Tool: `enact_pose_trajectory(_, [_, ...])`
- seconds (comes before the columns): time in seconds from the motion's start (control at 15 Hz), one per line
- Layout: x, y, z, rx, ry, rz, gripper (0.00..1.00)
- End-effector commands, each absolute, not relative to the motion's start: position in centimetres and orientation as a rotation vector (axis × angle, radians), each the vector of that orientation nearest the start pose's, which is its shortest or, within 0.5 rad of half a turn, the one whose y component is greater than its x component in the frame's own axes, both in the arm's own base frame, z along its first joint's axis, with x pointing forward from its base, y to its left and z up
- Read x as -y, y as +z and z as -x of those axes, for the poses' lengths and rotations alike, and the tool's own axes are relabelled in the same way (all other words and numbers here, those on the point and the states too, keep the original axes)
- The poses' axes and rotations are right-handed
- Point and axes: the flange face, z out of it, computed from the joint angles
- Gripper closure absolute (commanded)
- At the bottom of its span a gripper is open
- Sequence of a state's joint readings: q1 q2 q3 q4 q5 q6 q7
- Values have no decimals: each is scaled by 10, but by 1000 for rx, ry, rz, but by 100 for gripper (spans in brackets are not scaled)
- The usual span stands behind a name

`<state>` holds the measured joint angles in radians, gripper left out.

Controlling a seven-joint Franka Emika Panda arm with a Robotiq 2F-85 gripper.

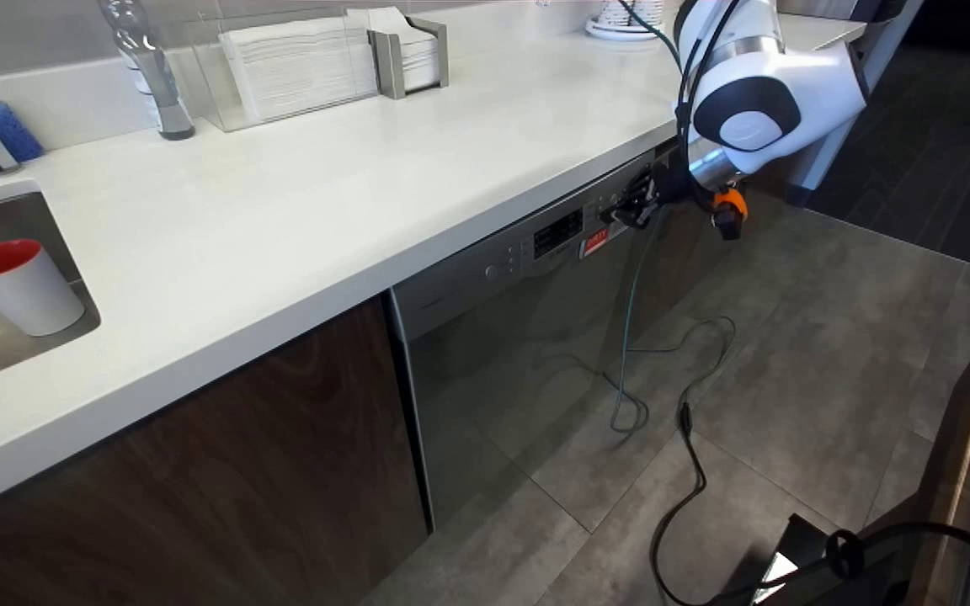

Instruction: Press a button on the dishwasher

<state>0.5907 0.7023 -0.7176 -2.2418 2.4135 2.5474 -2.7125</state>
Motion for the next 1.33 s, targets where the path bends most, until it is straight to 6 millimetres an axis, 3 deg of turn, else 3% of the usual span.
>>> enact_pose_trajectory(0.0, [116, 108, -485, 841, -1178, 2961, 100])
enact_pose_trajectory(1.27, [119, 105, -493, 772, -1214, 2938, 100])
